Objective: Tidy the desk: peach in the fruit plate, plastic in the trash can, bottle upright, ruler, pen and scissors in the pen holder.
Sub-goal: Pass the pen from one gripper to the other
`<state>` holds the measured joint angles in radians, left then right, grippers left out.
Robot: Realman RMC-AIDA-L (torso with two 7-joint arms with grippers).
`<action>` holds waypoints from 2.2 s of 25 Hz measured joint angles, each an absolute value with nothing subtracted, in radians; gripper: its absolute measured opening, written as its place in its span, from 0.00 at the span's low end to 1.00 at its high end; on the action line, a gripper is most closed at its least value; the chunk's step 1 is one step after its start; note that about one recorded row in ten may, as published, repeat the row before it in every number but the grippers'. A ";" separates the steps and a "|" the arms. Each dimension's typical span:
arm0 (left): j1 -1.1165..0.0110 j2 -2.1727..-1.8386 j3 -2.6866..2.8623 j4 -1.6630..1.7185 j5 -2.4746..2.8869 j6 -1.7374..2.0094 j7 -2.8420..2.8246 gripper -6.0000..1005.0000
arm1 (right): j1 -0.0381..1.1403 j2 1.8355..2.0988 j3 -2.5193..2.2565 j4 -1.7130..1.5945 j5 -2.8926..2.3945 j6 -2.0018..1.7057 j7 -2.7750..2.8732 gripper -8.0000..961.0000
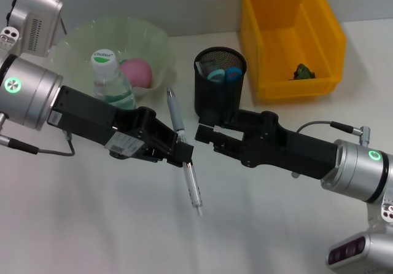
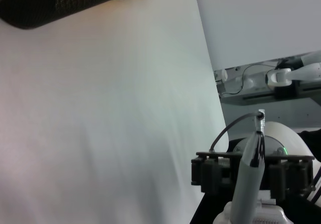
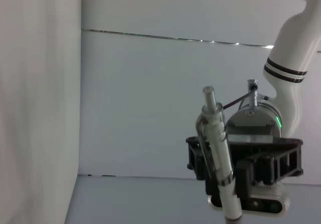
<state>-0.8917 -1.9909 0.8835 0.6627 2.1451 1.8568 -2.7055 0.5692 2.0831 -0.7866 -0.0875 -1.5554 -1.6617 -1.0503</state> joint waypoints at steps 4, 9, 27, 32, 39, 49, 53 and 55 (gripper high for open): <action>-0.891 -1.987 0.885 0.663 2.149 1.866 -2.699 0.18 | 0.569 2.083 -0.786 -0.087 -1.555 -1.678 -1.051 0.46; -0.890 -1.988 0.885 0.663 2.155 1.879 -2.685 0.18 | 0.579 2.084 -0.792 -0.087 -1.555 -1.687 -1.052 0.60; -0.891 -1.997 0.887 0.662 2.155 1.892 -2.676 0.19 | 0.625 2.089 -0.804 -0.077 -1.563 -1.677 -1.052 0.59; -0.894 -1.999 0.888 0.661 2.155 1.893 -2.675 0.19 | 0.631 2.091 -0.808 -0.075 -1.563 -1.675 -1.052 0.59; -0.898 -2.002 0.890 0.650 2.155 1.894 -2.675 0.19 | 0.635 2.091 -0.808 -0.074 -1.563 -1.660 -1.053 0.59; -0.900 -2.001 0.890 0.649 2.155 1.894 -2.674 0.19 | 0.645 2.091 -0.809 -0.068 -1.563 -1.652 -1.059 0.59; -0.900 -2.000 0.890 0.649 2.155 1.893 -2.674 0.19 | 0.647 2.091 -0.810 -0.065 -1.563 -1.652 -1.064 0.58; -0.900 -2.000 0.890 0.649 2.155 1.892 -2.674 0.19 | 0.648 2.091 -0.813 -0.064 -1.563 -1.652 -1.065 0.51</action>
<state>-0.8998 -2.0004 0.8904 0.6488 2.1551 1.8923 -2.6737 0.6480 2.0906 -0.8126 -0.0644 -1.5631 -1.6520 -1.0650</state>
